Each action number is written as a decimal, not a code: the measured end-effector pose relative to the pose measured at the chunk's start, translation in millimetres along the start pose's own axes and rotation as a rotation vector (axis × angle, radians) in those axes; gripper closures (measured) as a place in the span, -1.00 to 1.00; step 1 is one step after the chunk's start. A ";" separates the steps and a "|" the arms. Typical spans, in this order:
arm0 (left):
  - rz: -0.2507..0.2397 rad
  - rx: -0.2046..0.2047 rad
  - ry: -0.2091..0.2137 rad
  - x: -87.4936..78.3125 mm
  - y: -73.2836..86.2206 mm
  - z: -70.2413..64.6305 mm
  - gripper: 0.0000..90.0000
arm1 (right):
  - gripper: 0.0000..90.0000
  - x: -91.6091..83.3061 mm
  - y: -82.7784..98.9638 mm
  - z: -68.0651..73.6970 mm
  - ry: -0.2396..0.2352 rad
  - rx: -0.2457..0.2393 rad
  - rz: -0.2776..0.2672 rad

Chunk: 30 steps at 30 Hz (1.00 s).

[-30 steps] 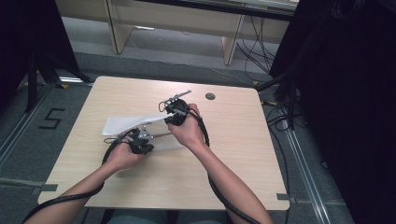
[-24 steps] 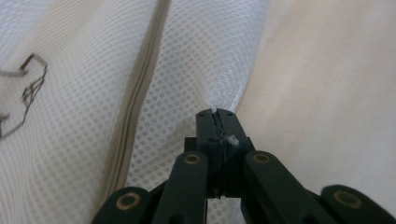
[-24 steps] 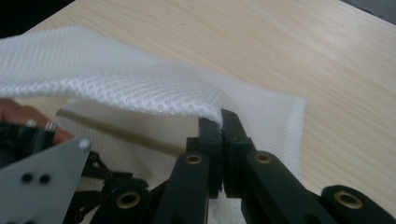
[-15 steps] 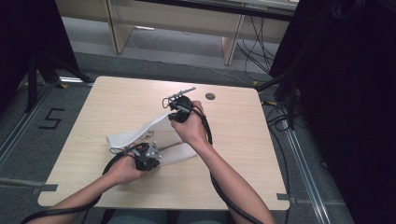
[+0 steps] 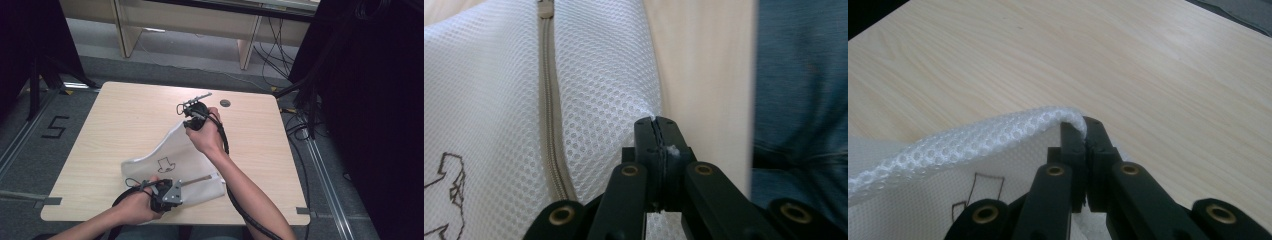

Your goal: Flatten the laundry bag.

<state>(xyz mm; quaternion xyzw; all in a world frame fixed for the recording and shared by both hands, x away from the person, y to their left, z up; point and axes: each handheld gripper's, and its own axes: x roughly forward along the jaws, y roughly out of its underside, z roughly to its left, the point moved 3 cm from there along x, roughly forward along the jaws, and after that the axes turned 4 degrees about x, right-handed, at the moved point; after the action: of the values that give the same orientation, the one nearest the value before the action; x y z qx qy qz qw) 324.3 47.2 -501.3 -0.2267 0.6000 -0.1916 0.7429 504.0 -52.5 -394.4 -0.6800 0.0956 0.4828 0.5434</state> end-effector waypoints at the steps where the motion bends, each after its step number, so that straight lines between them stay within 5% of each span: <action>1: -0.007 -0.001 -0.006 -1.8 -1.0 -3.3 0.98 | 1.00 0.2 0.2 -2.1 0.009 -0.001 0.002; 14: -0.034 0.041 0.016 -16.5 1.3 -22.7 0.98 | 0.99 5.8 7.6 -30.7 0.081 0.058 0.051; 24: -0.036 0.003 0.018 -15.5 6.8 -18.3 0.98 | 0.99 10.0 18.2 -61.7 0.150 0.101 0.075; 30: -0.030 -0.015 0.016 -13.4 10.5 -13.5 0.98 | 0.62 6.7 25.5 -73.6 0.173 0.060 0.029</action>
<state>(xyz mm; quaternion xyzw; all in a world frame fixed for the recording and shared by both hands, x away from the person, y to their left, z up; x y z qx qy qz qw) 308.5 61.8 -498.9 -0.2398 0.6041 -0.2000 0.7332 531.4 -121.0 -420.2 -0.7011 0.1666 0.4270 0.5462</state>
